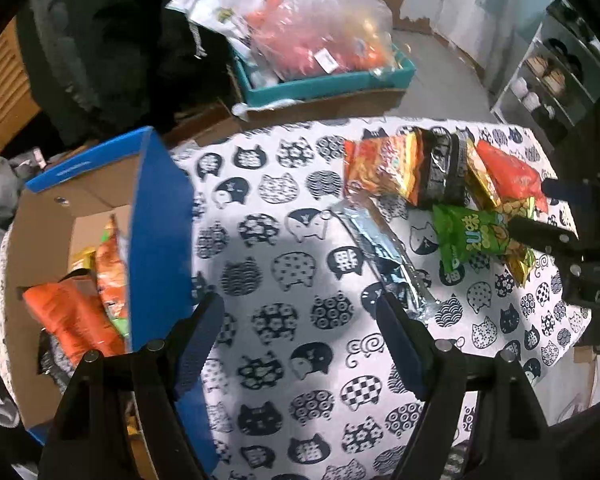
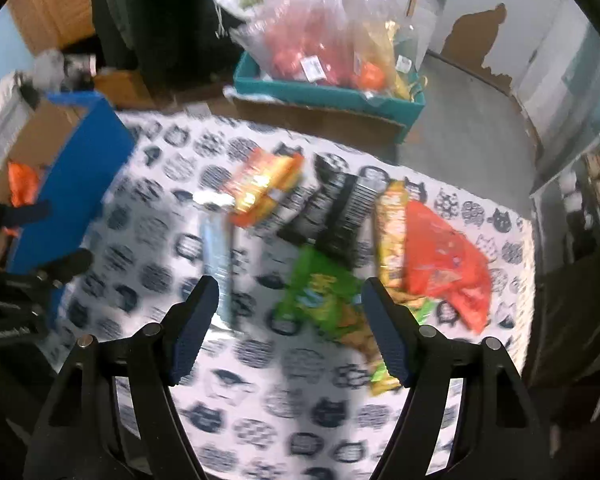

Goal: Organize snacks
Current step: 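Move left tool to the silver foil pack while right tool reaches the green peanut bag, then grasp the silver foil stick pack with left tool while right tool grasps the green peanut bag, then lift both held snacks and carry them over the cardboard box, then open both tools to drop the silver pack and green bag into the box, then move both tools back from the box to the remaining snacks on the cloth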

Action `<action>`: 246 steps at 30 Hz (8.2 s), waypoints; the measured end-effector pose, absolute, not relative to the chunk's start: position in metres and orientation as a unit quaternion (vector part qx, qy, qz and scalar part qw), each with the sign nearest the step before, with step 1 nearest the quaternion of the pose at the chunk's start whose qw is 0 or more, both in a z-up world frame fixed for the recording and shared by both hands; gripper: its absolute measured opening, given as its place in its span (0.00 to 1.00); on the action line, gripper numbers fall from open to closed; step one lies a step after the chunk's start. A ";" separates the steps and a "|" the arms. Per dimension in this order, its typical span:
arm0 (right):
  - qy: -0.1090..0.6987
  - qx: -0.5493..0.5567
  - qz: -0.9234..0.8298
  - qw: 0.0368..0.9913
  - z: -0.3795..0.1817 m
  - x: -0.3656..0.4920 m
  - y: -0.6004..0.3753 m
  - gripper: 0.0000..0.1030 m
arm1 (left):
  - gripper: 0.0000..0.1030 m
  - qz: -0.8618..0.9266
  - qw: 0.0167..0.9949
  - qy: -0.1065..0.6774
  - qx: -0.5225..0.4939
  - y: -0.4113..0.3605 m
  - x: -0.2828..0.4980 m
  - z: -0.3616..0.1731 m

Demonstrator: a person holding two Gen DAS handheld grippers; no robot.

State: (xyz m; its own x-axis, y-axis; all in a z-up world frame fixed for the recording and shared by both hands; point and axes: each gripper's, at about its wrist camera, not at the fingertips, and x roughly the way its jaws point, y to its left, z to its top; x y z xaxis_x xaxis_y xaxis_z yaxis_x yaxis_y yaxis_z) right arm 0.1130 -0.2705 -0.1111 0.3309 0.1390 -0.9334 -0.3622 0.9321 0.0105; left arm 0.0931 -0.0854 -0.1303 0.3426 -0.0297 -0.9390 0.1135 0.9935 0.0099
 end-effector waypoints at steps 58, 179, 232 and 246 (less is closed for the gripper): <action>0.612 -0.093 0.163 0.768 -0.253 0.121 -0.304 0.32 | 0.78 -0.039 0.775 0.630 0.027 -0.161 0.163 -0.237; 0.520 -0.082 0.336 0.781 -0.049 0.105 -0.004 0.60 | 0.66 0.084 0.865 0.487 -0.086 0.141 0.028 -0.069; 0.542 -0.068 0.154 0.823 -0.089 0.121 -0.254 0.61 | 0.75 -0.072 0.832 0.550 0.019 -0.077 0.088 -0.096; 0.582 -0.061 0.104 0.805 -0.135 0.138 -0.321 0.61 | 0.76 -0.091 0.801 0.591 0.022 -0.122 0.126 -0.134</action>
State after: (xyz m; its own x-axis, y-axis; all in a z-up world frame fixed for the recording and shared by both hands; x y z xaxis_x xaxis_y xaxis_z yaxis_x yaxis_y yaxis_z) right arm 0.1384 -0.3210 -0.1351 0.3019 0.0971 -0.9484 -0.2381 0.9710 0.0236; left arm 0.1264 -0.1225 -0.1336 0.2852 -0.1202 -0.9509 0.1725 0.9823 -0.0724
